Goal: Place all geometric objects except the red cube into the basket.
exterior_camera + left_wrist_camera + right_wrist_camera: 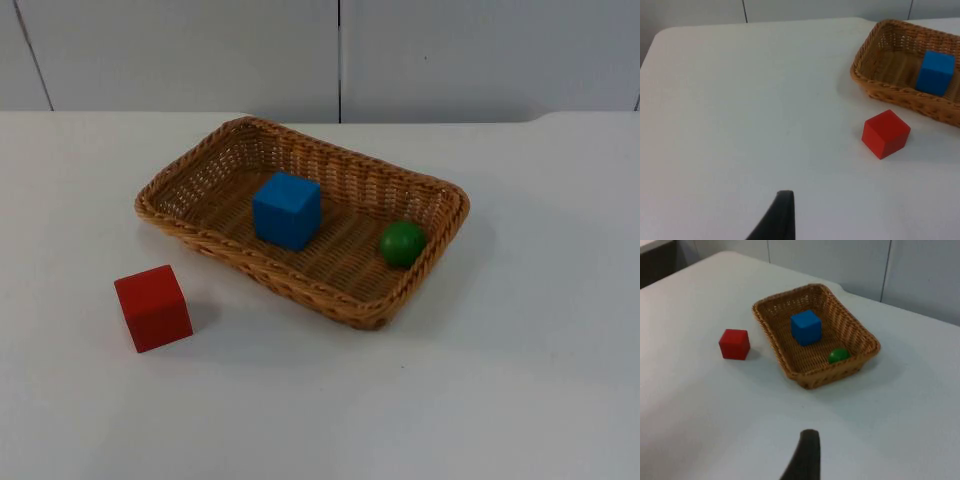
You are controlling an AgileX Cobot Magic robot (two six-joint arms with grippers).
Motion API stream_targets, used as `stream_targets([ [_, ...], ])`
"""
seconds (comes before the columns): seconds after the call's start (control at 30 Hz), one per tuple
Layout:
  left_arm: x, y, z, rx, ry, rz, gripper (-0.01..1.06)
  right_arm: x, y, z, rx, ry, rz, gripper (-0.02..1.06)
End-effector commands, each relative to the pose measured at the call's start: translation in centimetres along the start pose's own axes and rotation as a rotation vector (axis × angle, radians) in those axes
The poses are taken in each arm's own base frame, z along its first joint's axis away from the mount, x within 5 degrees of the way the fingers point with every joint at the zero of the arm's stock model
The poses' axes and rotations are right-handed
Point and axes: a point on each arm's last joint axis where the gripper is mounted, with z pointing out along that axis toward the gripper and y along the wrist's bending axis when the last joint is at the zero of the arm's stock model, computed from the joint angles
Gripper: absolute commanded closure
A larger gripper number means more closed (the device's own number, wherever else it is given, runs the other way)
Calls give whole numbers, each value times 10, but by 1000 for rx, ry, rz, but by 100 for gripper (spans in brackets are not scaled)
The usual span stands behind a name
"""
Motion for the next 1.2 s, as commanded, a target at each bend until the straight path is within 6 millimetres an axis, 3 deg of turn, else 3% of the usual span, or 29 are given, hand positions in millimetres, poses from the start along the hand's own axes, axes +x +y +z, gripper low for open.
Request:
stream_targets([
  [0.0, 1, 0, 0, -8, 0, 6, 0, 16, -2, -1, 29, 39, 26, 30],
  [0.23, 1, 0, 0, -6, -1, 5, 0, 36, -2, 7, 24, 96, 58, 30],
  [0.7, 1, 0, 0, -6, -1, 5, 0, 36, -1, 7, 18, 96, 53, 30],
  [0.77, 1, 0, 0, -6, -1, 5, 0, 36, -1, 7, 18, 96, 53, 27],
  [0.83, 2, 0, 1, -6, 2, 5, 0, 36, -1, 7, 18, 96, 53, 13],
  [0.87, 3, 0, 2, -2, 11, 2, 0, 36, -1, 7, 18, 96, 53, -1],
  [1.17, 3, 0, 2, 0, 15, 1, 0, 36, -1, 7, 18, 95, 53, -1],
])
